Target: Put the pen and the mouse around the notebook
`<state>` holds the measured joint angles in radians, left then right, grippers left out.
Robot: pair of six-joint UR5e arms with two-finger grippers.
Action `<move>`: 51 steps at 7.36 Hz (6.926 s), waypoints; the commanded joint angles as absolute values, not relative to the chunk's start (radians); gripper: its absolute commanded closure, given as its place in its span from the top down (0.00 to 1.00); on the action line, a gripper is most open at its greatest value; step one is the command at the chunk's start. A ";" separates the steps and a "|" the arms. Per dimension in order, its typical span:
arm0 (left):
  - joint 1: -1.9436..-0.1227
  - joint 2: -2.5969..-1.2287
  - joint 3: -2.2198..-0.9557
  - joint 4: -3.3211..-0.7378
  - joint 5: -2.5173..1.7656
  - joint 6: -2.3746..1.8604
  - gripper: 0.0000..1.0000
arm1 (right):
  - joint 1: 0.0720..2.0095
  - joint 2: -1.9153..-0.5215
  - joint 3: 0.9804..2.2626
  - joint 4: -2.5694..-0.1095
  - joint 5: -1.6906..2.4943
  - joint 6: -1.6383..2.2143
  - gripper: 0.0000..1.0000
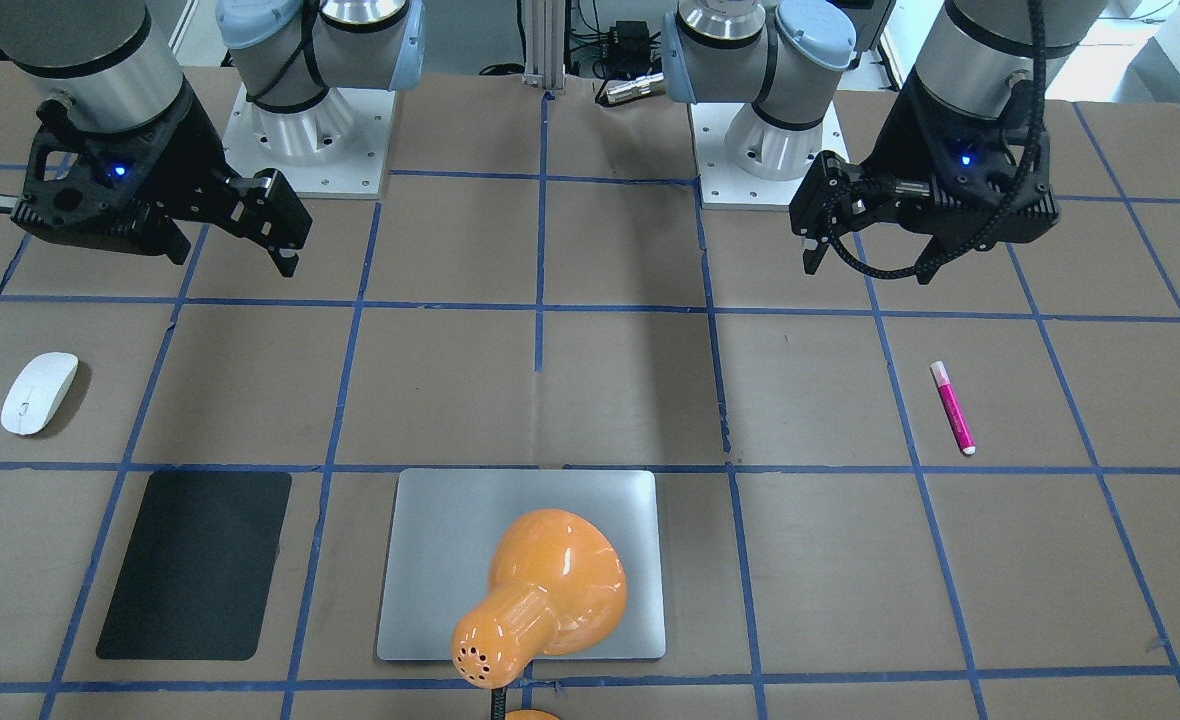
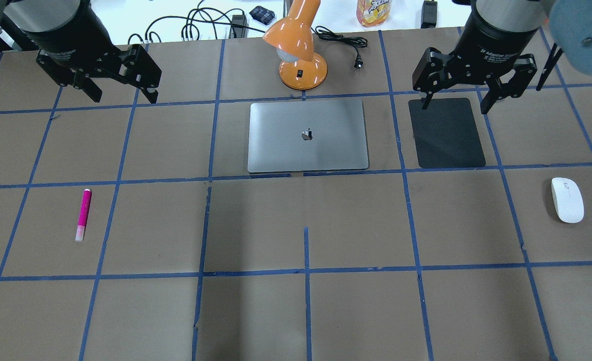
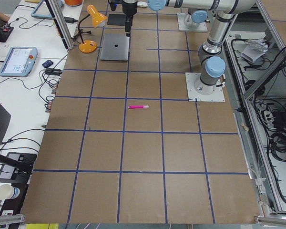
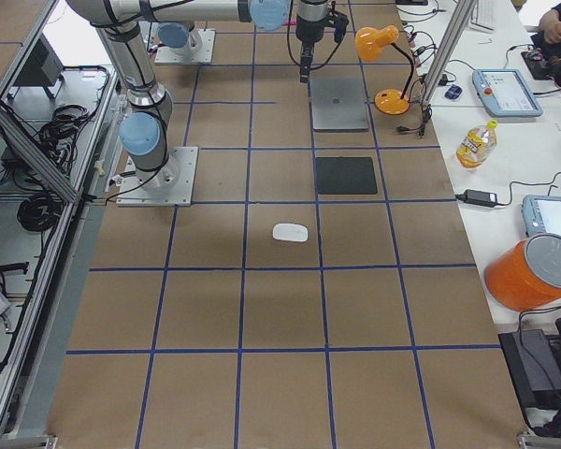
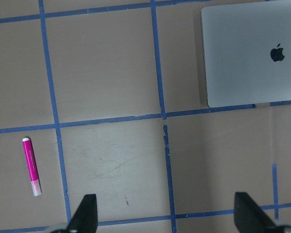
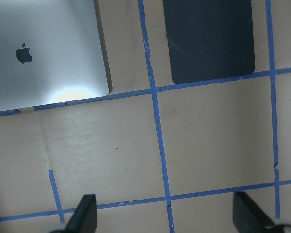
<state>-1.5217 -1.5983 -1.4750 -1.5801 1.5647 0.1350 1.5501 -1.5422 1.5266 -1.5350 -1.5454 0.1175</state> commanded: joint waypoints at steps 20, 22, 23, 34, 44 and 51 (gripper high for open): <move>-0.945 -1.875 -2.157 -0.660 1.572 0.609 0.07 | 0.904 -1.149 1.885 -2.123 -1.666 -0.557 0.78; -0.945 -1.859 -2.161 -0.660 1.580 0.609 0.00 | 0.905 -1.152 1.888 -2.126 -1.664 -0.557 0.44; -0.945 -1.852 -2.164 -0.664 1.566 0.606 0.00 | 0.905 -1.163 1.887 -2.126 -1.664 -0.557 0.37; -1.680 -1.686 -2.112 -0.894 1.516 -1.150 0.00 | 1.344 -0.971 1.539 -2.129 -1.494 -0.143 0.35; -1.965 -1.993 -1.872 -0.870 1.475 -2.002 0.00 | 1.344 -1.193 1.534 -1.855 -1.514 -0.135 1.00; -1.967 -1.999 -1.830 -0.879 1.465 -1.921 1.00 | 1.574 -1.434 1.368 -1.546 -1.571 0.193 1.00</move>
<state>-1.9761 -2.0190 -1.8356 -0.8760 1.4680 -1.9787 1.5287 -1.3821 1.3620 -1.5389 -1.5626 0.1672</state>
